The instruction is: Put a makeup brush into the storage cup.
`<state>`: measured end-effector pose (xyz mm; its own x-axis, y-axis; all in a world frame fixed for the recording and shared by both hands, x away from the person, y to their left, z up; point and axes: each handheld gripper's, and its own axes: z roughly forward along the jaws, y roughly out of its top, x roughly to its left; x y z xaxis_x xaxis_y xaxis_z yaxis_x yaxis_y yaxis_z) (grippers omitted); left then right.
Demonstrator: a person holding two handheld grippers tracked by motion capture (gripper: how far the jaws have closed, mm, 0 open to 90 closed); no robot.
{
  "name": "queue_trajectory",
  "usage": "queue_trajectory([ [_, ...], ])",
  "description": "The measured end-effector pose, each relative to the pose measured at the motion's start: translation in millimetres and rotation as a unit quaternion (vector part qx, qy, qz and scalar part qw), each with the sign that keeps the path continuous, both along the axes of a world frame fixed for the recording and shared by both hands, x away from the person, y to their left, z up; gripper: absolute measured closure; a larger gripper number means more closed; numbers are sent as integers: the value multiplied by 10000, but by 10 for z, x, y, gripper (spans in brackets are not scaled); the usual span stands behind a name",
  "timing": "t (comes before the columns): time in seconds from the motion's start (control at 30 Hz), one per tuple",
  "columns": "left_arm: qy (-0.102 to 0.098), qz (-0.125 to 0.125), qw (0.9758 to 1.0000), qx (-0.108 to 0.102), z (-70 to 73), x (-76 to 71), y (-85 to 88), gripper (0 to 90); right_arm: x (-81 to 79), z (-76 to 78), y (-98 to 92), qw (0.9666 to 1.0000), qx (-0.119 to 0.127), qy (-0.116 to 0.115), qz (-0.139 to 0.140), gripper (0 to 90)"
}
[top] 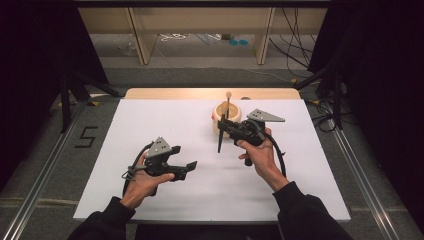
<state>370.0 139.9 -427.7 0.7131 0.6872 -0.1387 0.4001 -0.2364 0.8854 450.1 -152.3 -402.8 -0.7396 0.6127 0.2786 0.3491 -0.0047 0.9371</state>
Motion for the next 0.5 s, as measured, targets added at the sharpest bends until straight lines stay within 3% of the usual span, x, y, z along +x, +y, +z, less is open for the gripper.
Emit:
queue_trajectory([
  [0.2,17,86,9999,86,-62,-65,76,163,55,-6,-26,9999,-27,-68,-68,773],
  [0.23,19,96,9999,109,-67,-75,86,163,56,10,-39,9999,-116,18,-45,773],
  [0.27,32,93,9999,105,-72,-84,93,163,81,10,-36,9999,-92,-96,-97,774],
  [0.5,15,93,9999,119,-107,-152,117,164,159,104,-62,9997,-165,-159,-126,773],
])
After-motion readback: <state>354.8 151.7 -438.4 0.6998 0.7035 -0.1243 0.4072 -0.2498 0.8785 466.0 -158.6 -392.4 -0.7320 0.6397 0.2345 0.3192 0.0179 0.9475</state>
